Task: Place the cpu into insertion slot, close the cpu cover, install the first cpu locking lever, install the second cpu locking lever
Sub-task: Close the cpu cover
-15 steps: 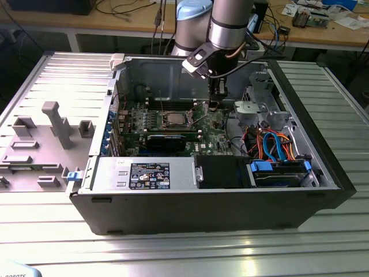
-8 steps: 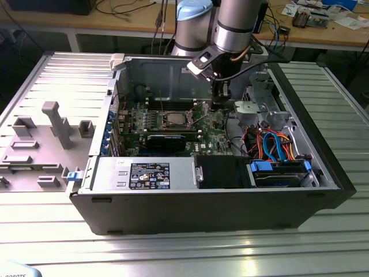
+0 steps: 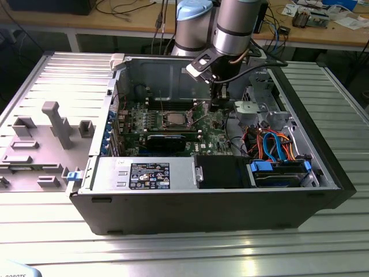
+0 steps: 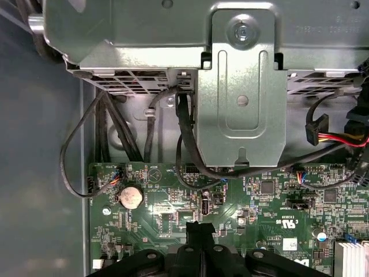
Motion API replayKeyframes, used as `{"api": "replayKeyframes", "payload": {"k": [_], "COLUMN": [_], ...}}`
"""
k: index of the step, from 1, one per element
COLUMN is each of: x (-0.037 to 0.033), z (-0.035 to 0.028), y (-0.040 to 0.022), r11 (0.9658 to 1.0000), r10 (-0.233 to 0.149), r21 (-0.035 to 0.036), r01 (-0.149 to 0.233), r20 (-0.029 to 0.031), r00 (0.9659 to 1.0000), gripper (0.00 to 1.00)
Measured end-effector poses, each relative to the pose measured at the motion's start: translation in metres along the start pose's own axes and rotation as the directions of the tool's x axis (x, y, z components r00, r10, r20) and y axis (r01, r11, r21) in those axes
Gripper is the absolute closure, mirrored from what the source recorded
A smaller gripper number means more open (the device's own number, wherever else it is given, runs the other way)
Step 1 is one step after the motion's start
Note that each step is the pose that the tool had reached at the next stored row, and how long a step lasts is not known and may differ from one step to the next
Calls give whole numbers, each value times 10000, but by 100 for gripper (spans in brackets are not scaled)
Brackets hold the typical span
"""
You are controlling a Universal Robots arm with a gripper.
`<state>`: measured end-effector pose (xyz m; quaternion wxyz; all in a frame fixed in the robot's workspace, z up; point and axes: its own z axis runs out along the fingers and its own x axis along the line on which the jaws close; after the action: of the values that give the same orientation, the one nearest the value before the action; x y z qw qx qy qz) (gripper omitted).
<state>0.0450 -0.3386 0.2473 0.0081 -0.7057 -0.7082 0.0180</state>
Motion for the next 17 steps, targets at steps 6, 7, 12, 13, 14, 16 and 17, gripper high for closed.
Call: {"api": "replayKeyframes", "payload": {"k": [6, 7, 12, 13, 14, 16, 17], "x": [0, 0, 0, 0, 0, 0, 0], "z": [1, 1, 2, 2, 2, 2, 2], "y": [-51, -52, -65, -67, -70, -74, -75], "r11": [10000, 10000, 10000, 10000, 10000, 10000, 10000], "r10": [-1, 0, 0, 0, 0, 0, 0], "r21": [-1, 0, -1, -1, 0, 0, 0], "r01": [1, 0, 0, 0, 0, 0, 0], "r20": [-9, -10, -10, -9, -9, -10, -10], "r00": [10000, 10000, 10000, 10000, 10000, 10000, 10000], "gripper": [89, 89, 89, 89, 89, 89, 89]}}
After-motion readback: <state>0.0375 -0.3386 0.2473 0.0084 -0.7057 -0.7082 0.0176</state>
